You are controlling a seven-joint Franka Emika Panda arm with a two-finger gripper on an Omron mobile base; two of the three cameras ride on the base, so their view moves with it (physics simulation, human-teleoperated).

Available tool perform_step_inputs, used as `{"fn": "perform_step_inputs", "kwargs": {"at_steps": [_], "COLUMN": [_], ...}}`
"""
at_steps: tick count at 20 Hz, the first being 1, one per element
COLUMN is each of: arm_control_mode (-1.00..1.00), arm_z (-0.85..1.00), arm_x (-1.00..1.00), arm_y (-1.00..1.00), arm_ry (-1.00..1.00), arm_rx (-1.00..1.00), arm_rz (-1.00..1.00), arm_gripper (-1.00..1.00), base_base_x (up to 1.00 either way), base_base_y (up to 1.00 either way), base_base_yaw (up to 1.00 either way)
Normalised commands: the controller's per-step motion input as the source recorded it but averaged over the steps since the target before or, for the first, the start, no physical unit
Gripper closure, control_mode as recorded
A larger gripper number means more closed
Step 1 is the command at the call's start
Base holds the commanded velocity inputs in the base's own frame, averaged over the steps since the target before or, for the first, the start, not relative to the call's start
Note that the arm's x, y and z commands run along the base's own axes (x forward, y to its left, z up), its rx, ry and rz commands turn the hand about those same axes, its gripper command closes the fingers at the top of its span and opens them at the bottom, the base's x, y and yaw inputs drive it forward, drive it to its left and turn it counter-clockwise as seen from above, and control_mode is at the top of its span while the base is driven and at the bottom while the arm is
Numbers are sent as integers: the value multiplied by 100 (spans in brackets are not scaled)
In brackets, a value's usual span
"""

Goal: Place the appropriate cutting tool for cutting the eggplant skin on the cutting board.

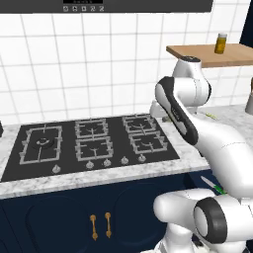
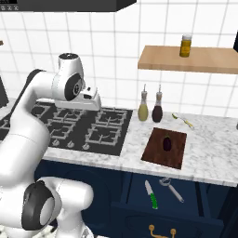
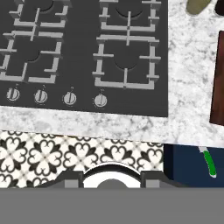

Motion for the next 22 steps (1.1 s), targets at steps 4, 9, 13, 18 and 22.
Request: {"fn": "perform_step_inputs", "kwargs": {"at_steps": [4,9,13,18,22], "arm_control_mode": [-100,-100,-100,-100,-100], "arm_z": [-3,-31,-45,-51,-39], "arm_x": [-55,-74,-39,-30,-38], "arm_y": [-22,-96,-100,-100,-100], "arm_ry": [-10,-3,17,24,15], "arm_rx": [0,9,17,4,4], "arm_rz": [-1,0,0,0,0], "arm_gripper": [-100,-100,-100,-100,-100], "base_base_x": [0,0,0,0,0], "base_base_y": [0,0,0,0,0], "base_base_yaw": [0,0,0,0,0]}}
